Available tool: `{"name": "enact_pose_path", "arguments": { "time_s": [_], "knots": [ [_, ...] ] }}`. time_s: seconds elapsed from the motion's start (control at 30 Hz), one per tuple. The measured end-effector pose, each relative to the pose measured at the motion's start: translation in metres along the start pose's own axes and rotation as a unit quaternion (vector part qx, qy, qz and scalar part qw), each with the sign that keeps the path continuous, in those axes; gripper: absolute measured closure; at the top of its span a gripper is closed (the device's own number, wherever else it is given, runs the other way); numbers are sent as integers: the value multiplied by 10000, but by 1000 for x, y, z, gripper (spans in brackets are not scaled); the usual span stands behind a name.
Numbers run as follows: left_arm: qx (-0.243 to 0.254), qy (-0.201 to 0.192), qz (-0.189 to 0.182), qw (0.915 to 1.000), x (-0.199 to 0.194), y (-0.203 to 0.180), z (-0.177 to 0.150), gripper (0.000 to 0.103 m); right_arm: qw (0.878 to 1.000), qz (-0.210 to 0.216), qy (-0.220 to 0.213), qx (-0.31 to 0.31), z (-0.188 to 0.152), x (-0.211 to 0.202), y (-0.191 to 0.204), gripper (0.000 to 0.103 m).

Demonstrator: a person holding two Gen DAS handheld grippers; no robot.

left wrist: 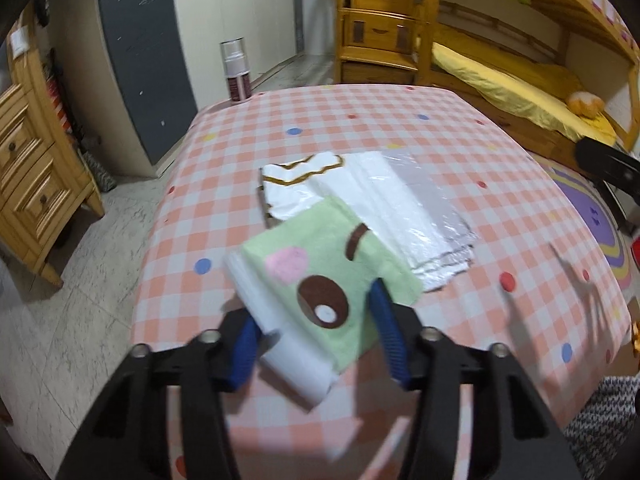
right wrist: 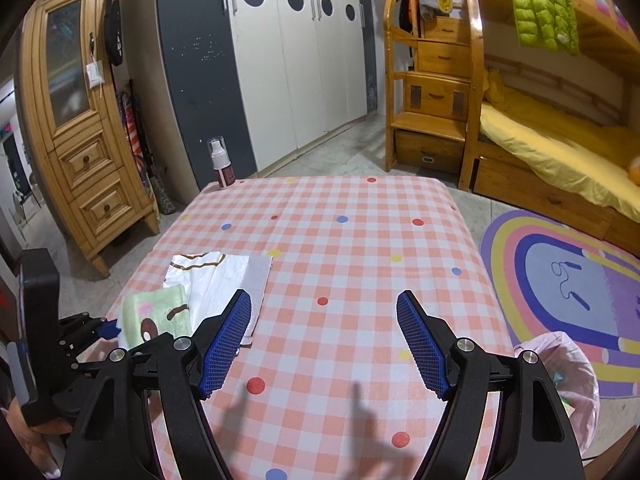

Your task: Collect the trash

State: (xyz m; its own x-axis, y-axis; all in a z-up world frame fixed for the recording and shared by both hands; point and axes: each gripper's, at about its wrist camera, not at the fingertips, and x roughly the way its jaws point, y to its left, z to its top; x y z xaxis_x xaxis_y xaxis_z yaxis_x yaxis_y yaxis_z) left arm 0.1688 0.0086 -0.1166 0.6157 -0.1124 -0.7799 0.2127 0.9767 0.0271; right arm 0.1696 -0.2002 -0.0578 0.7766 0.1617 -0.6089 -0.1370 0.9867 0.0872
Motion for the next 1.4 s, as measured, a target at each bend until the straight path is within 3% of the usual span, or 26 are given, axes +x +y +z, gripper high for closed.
{"name": "enact_pose_path", "arguments": {
  "time_s": [0.07,0.13,0.4,0.5,0.53,0.63,0.93,1.0,1.03,1.1,1.2,1.33,1.4],
  "knots": [
    [110,-11,-176,9998,-3,-5,0,85,10000,-42,39,-32,-2,2,2,28],
    [289,-102,-203,9993,-10,-9,-1,96,9998,-126,97,-129,-4,6,5,28],
    [-18,-1105,-390,9931,-68,17,10,97,9991,-43,218,-355,-8,15,23,28],
    [24,-1156,16,9933,-70,25,22,97,9983,89,383,-427,-8,28,36,31],
    [-3,-1140,78,9934,-68,28,26,97,9979,104,445,-463,-9,32,41,37],
    [-92,-1127,144,9935,-64,35,32,97,9955,170,748,-556,-11,53,58,45],
    [-373,-958,179,9945,-50,51,24,97,9895,140,1265,-686,-22,86,79,48],
    [-465,-942,136,9944,-50,57,24,97,9889,192,1252,-778,-23,85,84,61],
    [-513,-932,123,9942,-50,58,24,97,9882,239,1234,-870,-24,83,87,79],
    [-555,-910,109,9942,-49,59,24,97,9872,109,1188,-1059,-25,81,91,97],
    [-525,-922,67,9943,-49,54,25,97,9894,168,1108,-923,-22,70,77,99],
    [-417,-904,-46,9950,-48,42,26,97,9963,-5,689,-513,-12,39,34,99],
    [-420,-859,-272,9950,-46,33,28,97,9979,-84,542,-347,-11,26,15,99]
  ]
}}
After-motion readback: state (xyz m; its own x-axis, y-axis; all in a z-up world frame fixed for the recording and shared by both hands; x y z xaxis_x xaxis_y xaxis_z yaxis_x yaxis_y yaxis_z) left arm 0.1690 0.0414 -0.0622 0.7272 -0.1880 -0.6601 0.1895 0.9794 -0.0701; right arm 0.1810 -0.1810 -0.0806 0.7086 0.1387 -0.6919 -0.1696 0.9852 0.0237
